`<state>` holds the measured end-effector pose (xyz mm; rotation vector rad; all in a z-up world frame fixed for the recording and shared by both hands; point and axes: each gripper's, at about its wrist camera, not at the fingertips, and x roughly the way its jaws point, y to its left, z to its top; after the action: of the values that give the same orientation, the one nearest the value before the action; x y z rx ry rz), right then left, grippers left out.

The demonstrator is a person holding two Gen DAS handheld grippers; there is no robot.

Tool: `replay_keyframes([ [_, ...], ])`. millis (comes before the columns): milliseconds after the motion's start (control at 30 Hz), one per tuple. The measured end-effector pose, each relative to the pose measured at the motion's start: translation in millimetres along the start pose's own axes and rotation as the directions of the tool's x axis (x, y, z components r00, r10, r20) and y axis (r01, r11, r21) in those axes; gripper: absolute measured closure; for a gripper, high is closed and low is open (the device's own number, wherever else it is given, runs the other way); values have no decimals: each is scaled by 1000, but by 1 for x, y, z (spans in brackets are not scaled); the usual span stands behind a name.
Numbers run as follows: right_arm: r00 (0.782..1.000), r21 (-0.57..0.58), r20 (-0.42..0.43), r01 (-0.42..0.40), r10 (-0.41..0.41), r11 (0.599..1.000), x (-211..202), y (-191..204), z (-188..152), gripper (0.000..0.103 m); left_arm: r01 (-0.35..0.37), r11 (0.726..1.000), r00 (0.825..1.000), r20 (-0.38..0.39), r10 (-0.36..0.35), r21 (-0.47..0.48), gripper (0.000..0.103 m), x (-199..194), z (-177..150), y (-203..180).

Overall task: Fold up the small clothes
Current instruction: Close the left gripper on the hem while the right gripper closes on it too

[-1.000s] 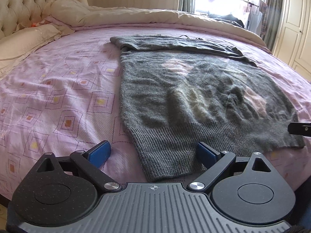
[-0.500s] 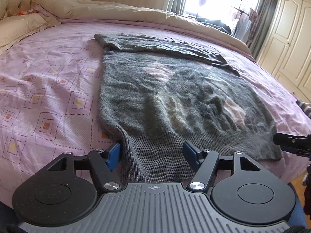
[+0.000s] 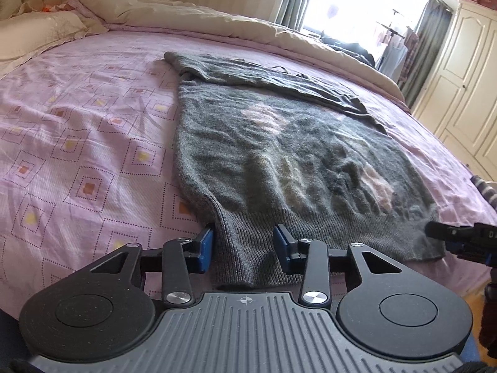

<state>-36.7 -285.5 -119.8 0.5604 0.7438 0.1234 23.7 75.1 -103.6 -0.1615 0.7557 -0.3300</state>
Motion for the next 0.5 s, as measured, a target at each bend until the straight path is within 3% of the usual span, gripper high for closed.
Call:
replay_keyframes([
  [167,1000,16,-4,-6,6,1000,1,-3,1,83,-21,999,1000,-2,21,-43,84,0,1,7],
  [333,1000,44,-8,-20,20,999,3,-6,3,82,-23,999,1000,-11,23,-33,86,1,3,6],
  [367,1000,41,-10,-19,19,999,3,-6,3,82,-20,999,1000,-9,20,-35,95,1,3,6],
  [500,999,16,-12,-35,36,999,-1,0,6,88,12,998,1000,11,-11,-64,98,-2,3,11],
])
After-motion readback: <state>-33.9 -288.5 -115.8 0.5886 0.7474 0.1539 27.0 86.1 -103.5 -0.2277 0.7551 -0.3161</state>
